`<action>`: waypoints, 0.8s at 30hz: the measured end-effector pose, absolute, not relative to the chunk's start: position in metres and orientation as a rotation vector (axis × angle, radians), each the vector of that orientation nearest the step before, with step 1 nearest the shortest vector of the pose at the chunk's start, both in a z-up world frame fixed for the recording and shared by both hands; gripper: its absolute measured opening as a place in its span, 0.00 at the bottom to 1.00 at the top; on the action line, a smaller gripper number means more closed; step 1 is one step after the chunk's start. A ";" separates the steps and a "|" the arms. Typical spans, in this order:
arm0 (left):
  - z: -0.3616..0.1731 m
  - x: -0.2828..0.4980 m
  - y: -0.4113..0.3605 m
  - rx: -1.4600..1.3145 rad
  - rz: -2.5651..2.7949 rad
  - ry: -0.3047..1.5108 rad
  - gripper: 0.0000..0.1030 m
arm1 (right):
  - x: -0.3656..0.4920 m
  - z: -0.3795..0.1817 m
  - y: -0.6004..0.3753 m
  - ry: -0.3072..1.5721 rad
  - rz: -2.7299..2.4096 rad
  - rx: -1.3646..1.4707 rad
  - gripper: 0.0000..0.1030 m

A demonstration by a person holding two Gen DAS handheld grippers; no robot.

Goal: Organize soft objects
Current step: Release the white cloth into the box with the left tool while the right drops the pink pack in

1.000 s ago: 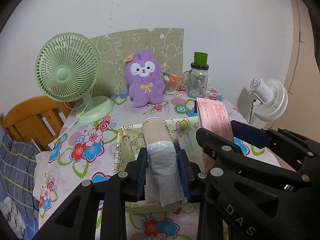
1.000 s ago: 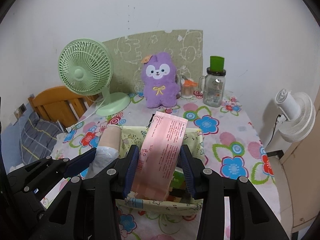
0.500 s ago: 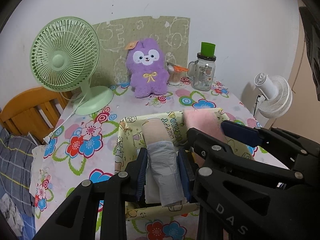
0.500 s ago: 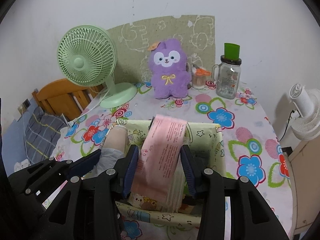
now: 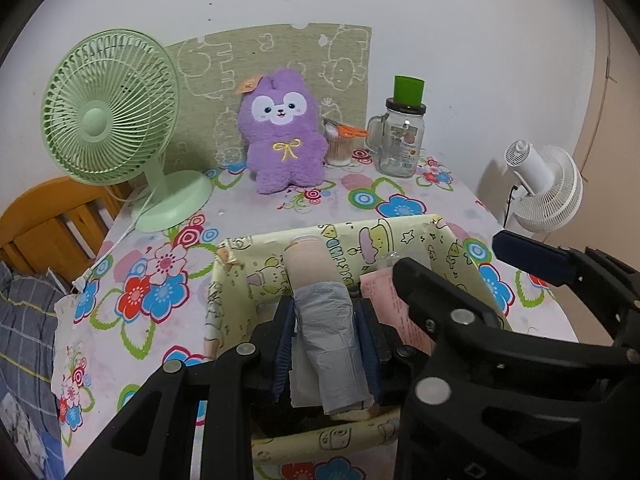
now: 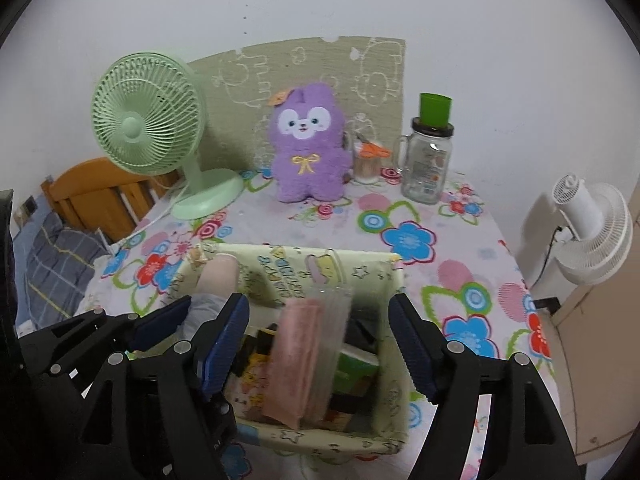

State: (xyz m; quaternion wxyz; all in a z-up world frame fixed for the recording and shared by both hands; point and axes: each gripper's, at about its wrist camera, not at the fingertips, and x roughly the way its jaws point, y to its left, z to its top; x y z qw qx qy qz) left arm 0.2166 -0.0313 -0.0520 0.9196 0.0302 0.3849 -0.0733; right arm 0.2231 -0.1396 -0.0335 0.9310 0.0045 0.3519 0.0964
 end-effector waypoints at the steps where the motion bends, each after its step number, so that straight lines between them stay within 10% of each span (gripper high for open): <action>1: -0.053 0.218 -0.033 0.063 -0.151 0.790 0.31 | 0.223 -0.034 -0.142 0.720 0.191 0.009 0.73; 8: -0.063 0.228 -0.036 0.058 -0.145 0.813 0.37 | 0.225 -0.038 -0.153 0.738 0.147 0.011 0.73; 18: -0.063 0.226 -0.039 0.084 -0.135 0.814 0.80 | 0.226 -0.043 -0.156 0.755 0.136 0.022 0.73; 24: -0.059 0.221 -0.038 0.096 -0.121 0.811 0.82 | 0.224 -0.042 -0.155 0.756 0.143 0.025 0.73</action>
